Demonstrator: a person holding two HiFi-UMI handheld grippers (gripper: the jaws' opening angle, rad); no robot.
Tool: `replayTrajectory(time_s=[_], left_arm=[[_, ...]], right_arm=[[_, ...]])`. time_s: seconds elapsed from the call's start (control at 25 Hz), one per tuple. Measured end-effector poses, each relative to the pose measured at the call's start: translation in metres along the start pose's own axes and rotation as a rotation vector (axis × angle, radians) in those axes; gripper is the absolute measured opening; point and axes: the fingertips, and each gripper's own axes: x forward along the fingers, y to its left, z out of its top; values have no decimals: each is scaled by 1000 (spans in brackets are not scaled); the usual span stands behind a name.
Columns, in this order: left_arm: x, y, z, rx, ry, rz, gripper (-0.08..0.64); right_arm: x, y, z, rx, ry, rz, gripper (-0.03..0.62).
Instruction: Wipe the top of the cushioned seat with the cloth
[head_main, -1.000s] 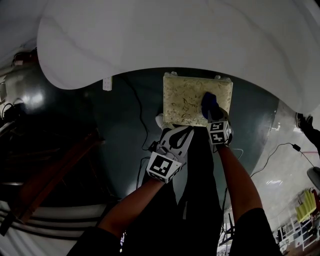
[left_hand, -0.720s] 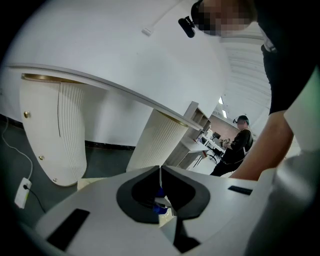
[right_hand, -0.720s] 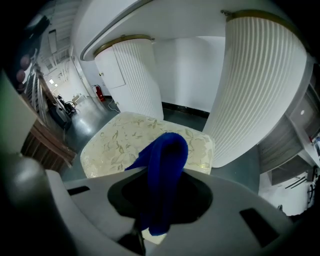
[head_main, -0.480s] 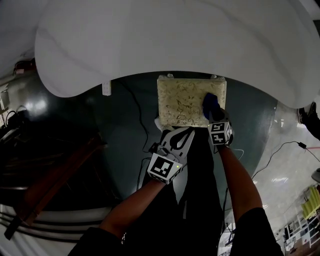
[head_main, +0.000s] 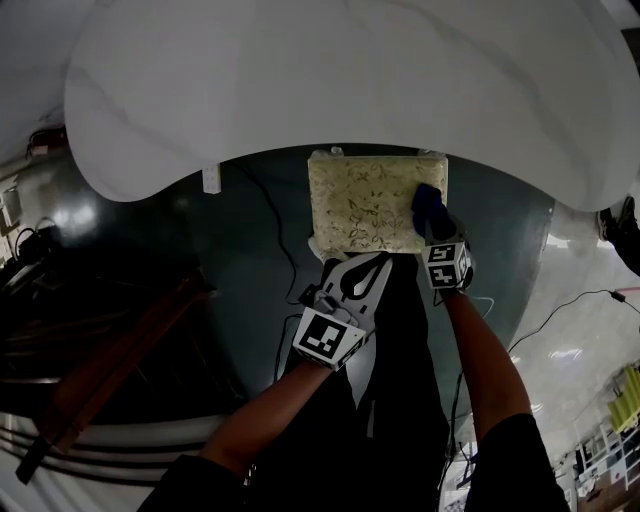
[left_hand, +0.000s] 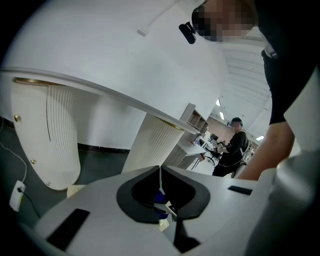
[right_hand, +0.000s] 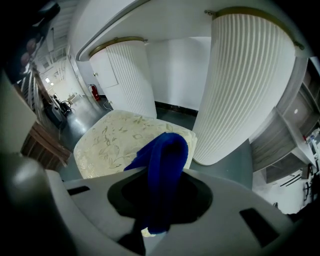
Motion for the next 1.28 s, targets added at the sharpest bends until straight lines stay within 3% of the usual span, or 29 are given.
replayTrajectory(time_s=[0.32,0.56,0.76,0.84,1.0,1.2,1.28], left_arm=[[-7,11,3,0,-12,5,23],[-25,16,9,76,-43,12,23],[-51,32,7,26,-66,33,23],[-65,41,7,24,-76,51,23],[-92,54,14,58,-110,71,23],[-127,77,11,75,-124,106,23],[-140,88,6,78,-117,120,23]], right_arm=[[-1,-12,-7,11,25,-57,97],[-7,-19,-8,17,42,-109,97],[-19,-12,1,74,31,-127,95],[-28,3,18,71,-4,-126,95],[-46,49,67,-29,-123,-70,95],[-64,129,117,63,-243,53,94],[-70,165,129,46,-260,98,94]])
